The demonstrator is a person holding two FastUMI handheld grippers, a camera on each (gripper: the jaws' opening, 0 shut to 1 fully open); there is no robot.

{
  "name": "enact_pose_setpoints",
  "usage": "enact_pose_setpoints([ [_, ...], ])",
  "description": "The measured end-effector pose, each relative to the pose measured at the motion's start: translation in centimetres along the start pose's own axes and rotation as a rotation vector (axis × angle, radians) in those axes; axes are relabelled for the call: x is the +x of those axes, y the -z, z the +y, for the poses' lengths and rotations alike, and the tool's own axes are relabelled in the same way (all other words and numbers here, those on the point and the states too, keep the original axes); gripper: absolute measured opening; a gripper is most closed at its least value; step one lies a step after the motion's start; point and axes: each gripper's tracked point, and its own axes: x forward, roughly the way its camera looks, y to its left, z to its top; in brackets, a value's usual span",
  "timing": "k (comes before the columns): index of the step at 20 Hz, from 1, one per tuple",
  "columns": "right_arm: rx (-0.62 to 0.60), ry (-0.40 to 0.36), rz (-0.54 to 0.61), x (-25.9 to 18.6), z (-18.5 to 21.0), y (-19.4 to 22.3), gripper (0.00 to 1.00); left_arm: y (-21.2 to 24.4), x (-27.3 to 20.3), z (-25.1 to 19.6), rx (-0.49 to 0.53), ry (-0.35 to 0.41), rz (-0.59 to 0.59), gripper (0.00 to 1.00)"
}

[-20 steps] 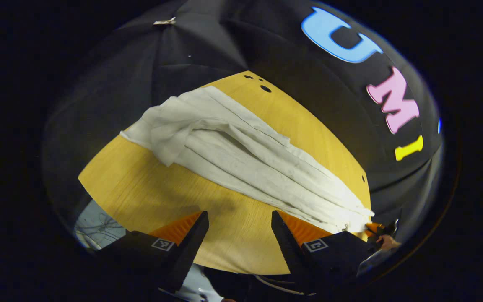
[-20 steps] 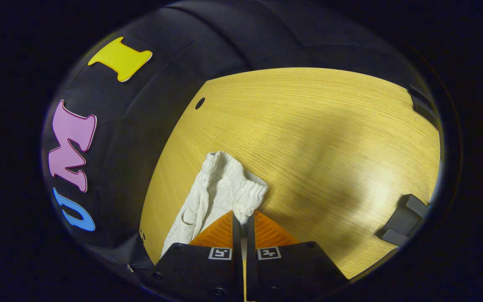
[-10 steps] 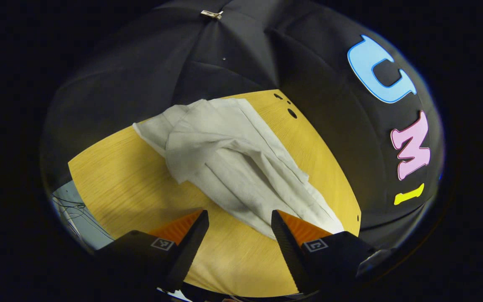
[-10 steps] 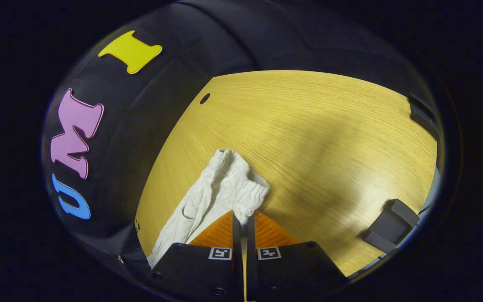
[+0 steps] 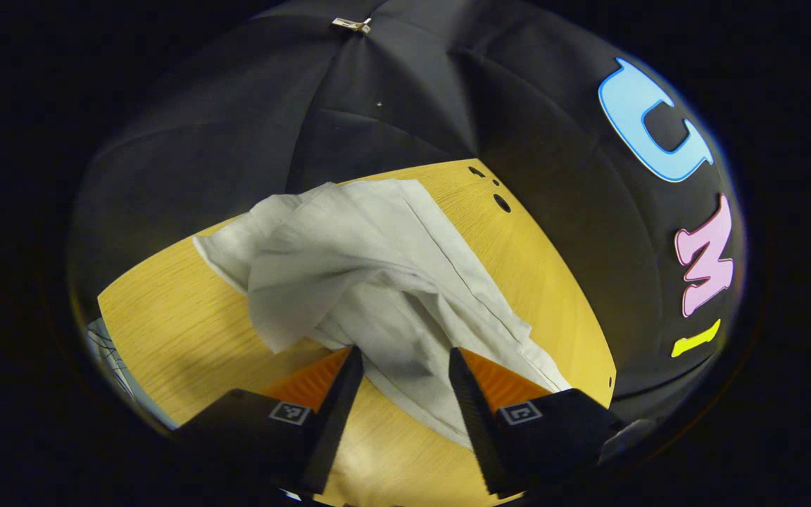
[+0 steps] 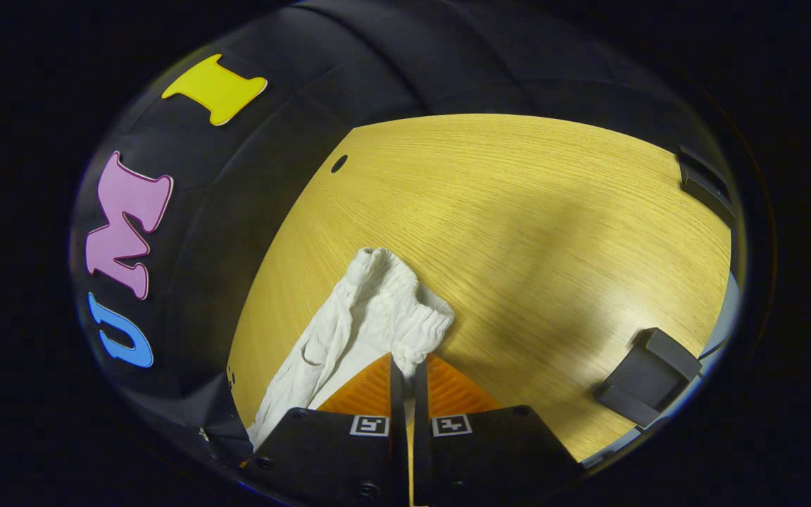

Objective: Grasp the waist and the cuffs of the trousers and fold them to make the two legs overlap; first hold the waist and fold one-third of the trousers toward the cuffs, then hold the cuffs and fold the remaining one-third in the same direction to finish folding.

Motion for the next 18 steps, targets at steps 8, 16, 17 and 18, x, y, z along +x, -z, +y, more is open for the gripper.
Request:
enact_pose_setpoints([
  [8,-0.019,-0.055,-0.072,-0.8,0.6,-1.4,0.07,1.5,0.2,0.3,-0.163,0.090,0.064,0.06],
  [16,-0.198,-0.154,-0.191,-6.6,1.0,-5.3,0.07,6.4,-2.1,-1.0,-0.115,0.139,0.113,0.06],
  [17,-0.224,-0.161,-0.202,-7.5,1.4,-5.6,0.07,7.0,-2.3,-1.2,-0.116,0.144,0.118,0.06],
  [18,-0.247,-0.172,-0.213,-8.3,1.8,-5.9,0.07,7.6,-2.4,-1.5,-0.113,0.145,0.120,0.06],
])
